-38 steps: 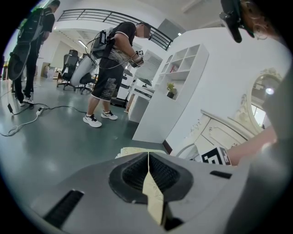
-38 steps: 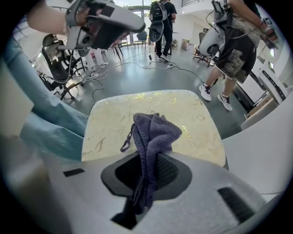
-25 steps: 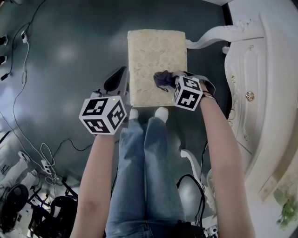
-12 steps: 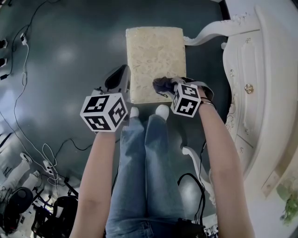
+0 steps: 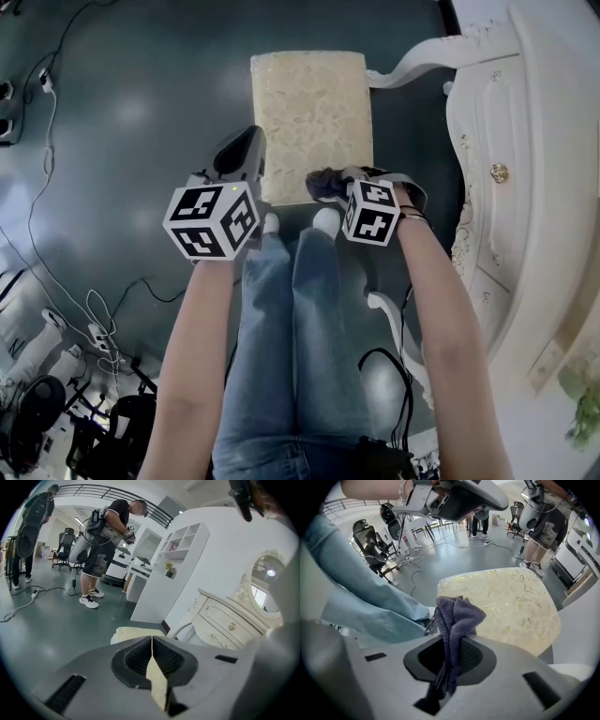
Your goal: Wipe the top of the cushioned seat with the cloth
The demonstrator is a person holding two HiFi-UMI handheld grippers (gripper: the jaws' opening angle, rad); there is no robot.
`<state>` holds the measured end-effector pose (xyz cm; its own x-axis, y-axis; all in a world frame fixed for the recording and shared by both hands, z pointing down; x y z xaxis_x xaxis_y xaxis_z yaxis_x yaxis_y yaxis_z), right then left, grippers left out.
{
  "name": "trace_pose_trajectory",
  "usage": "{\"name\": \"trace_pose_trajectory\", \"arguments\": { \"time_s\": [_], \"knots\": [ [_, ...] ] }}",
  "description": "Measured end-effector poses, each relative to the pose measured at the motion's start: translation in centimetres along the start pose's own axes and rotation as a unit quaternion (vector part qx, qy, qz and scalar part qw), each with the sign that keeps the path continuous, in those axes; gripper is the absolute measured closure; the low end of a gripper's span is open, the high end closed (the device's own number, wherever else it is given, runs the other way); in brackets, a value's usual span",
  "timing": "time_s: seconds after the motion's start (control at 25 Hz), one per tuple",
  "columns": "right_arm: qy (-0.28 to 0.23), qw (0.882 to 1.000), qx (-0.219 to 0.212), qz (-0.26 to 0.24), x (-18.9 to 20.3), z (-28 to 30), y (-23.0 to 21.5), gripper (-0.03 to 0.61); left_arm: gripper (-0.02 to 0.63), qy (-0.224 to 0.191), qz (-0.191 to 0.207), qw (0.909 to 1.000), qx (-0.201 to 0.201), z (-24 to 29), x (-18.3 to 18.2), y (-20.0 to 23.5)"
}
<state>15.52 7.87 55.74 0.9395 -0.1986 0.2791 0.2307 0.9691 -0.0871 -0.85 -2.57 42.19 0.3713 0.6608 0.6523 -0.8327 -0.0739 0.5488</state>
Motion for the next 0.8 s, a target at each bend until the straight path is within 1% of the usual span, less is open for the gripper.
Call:
{"name": "trace_pose_trajectory", "arguments": {
  "time_s": [0.48,0.68,0.8],
  "knots": [
    [-0.012,0.999,-0.044,0.008,-0.1,1.1,2.9,0.541,0.609,0.004,-0.008,1.0,-0.004,0.5,0.2,0.6],
    [-0.009,0.996,-0.089,0.012,-0.3,1.6,4.5,0.541,0.609,0.009,-0.009,0.9999,-0.006,0.7,0.4,1.1],
    [-0.025,0.996,-0.083,0.026,-0.7,0.4,4.2,0.541,0.609,0.008,-0.012,0.9998,-0.011,0.7,0.0,1.5]
  ]
}}
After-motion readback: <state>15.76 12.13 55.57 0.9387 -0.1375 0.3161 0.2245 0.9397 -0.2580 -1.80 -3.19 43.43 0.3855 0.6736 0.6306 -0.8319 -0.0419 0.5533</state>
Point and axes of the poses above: the fingertips, and each gripper's own axes: z forward along the fingers, y to its left, x out of its underside, the point moved 3 cm from there along -z, backward along the fingers, and after that the axes turned 12 degrees about -z, right-handed, at the moved point
